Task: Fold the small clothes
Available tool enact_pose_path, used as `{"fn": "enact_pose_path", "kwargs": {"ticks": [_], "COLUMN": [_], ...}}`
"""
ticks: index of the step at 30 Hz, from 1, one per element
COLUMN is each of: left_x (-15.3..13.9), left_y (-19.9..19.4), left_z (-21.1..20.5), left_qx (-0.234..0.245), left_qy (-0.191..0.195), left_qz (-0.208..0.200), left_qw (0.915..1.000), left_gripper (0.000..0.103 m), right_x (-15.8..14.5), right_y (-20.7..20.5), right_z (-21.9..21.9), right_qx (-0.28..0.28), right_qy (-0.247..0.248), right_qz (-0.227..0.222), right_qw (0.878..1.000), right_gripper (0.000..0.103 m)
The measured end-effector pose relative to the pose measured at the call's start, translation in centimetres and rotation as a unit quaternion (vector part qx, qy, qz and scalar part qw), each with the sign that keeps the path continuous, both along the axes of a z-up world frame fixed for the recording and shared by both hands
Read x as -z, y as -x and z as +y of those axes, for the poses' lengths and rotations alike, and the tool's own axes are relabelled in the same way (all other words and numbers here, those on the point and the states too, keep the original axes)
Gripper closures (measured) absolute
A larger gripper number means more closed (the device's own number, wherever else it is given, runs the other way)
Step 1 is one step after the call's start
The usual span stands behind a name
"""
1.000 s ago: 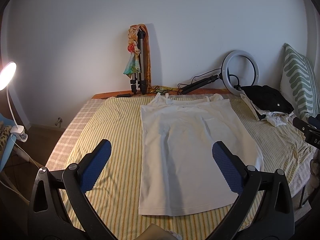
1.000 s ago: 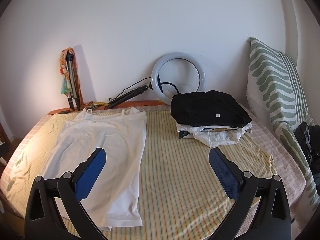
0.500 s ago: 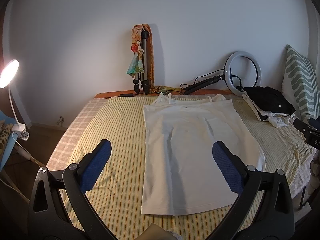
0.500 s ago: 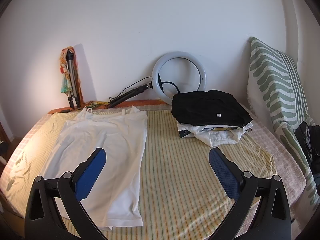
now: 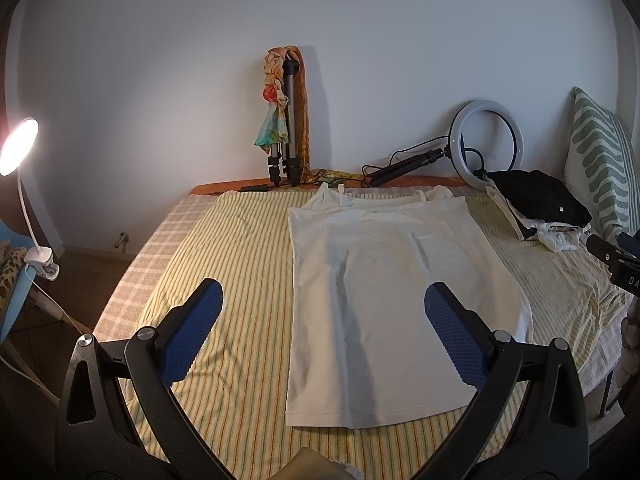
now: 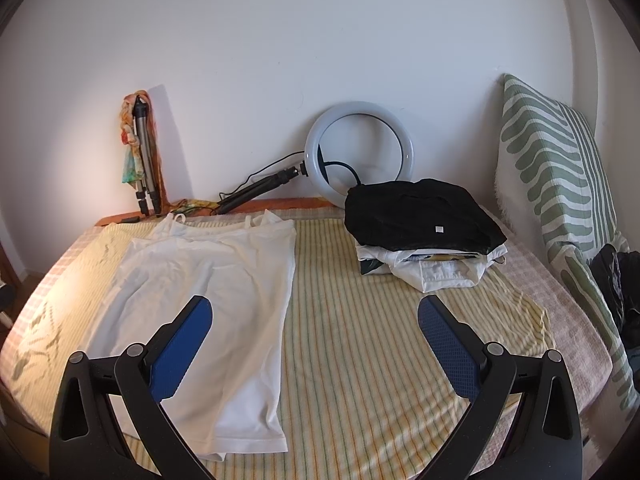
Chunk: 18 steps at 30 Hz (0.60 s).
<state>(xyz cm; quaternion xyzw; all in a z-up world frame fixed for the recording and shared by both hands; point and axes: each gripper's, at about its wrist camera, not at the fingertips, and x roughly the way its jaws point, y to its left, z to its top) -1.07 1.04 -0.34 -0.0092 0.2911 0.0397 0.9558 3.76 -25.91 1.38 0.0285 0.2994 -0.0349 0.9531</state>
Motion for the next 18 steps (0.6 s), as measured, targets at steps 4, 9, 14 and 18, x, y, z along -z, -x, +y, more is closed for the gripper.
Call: {"fn": "enact_pose_path", "kwargs": {"ticks": [4, 9, 14, 18], "left_x": [0.1, 0.2, 0.4, 0.7], "left_y": [0.1, 0.2, 0.2, 0.3], "left_z": [0.2, 0.3, 0.8, 1.5], "left_qx": [-0.002, -0.004, -0.006, -0.012], "left_qy": [-0.001, -0.001, 0.002, 0.005], "left_qz": [0.001, 0.002, 0.006, 0.010], "left_qw": [1.0000, 1.0000, 1.0000, 0.9999], "left_gripper": [0.000, 0.000, 0.000, 0.000], "right_x": [0.0, 0.0, 0.0, 0.1], "right_y": [-0.2, -0.4, -0.6, -0.9], "right_z": [0.1, 0.5, 0.9, 1.6], "right_qx": [-0.001, -0.005, -0.007, -0.011], "right_qy": [0.000, 0.003, 0.004, 0.010], "right_qz": [0.001, 0.002, 0.002, 0.003], "right_qw": [1.000, 1.000, 1.000, 1.000], "right_gripper": [0.001, 0.001, 0.001, 0.001]}}
